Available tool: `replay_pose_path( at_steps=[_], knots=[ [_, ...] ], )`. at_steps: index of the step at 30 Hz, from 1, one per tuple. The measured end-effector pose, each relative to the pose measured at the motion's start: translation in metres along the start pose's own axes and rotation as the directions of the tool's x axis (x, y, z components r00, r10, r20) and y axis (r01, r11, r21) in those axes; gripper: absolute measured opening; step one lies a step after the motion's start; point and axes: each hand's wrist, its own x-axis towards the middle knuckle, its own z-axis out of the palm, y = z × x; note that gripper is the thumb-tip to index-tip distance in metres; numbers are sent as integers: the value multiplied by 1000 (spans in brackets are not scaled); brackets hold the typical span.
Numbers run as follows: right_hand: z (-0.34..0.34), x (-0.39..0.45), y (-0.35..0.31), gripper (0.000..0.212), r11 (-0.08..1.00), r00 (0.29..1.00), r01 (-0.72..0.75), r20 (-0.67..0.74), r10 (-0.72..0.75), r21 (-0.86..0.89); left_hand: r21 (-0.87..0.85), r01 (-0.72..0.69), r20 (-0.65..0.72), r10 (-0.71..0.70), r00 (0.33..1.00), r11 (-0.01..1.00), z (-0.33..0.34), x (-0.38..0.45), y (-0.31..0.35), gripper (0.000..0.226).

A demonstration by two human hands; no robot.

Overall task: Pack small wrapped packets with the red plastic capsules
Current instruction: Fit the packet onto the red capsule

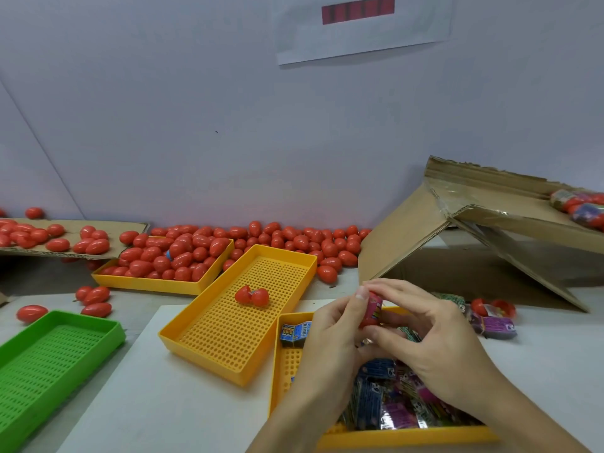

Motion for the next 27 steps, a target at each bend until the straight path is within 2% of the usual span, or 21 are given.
replay_pose_path(
  at_steps=[7,12,14,17,23,27],
  knots=[
    [3,-4,-1,52,996,995,13,-98,-21,-86,-73,-2,13,3,1000,997,5,-1,-2,40],
    [6,-6,-1,56,991,993,11,-117,-27,-133,-46,8,-18,-8,1000,999,8,-1,-6,46],
    [4,-3,-1,50,996,997,-8,-83,0,-94,-33,1,-41,-2,999,999,8,-1,-7,45],
    [-4,2,1,47,998,996,-54,-75,56,27,-34,-55,-111,51,993,998,7,-1,-3,29],
    [-6,4,4,47,991,995,-95,-28,98,95,112,-145,-150,161,976,983,7,-4,1,11],
    [-5,4,2,42,988,993,-111,-39,116,104,351,-264,-153,333,931,899,6,-5,1,10]
  ],
)
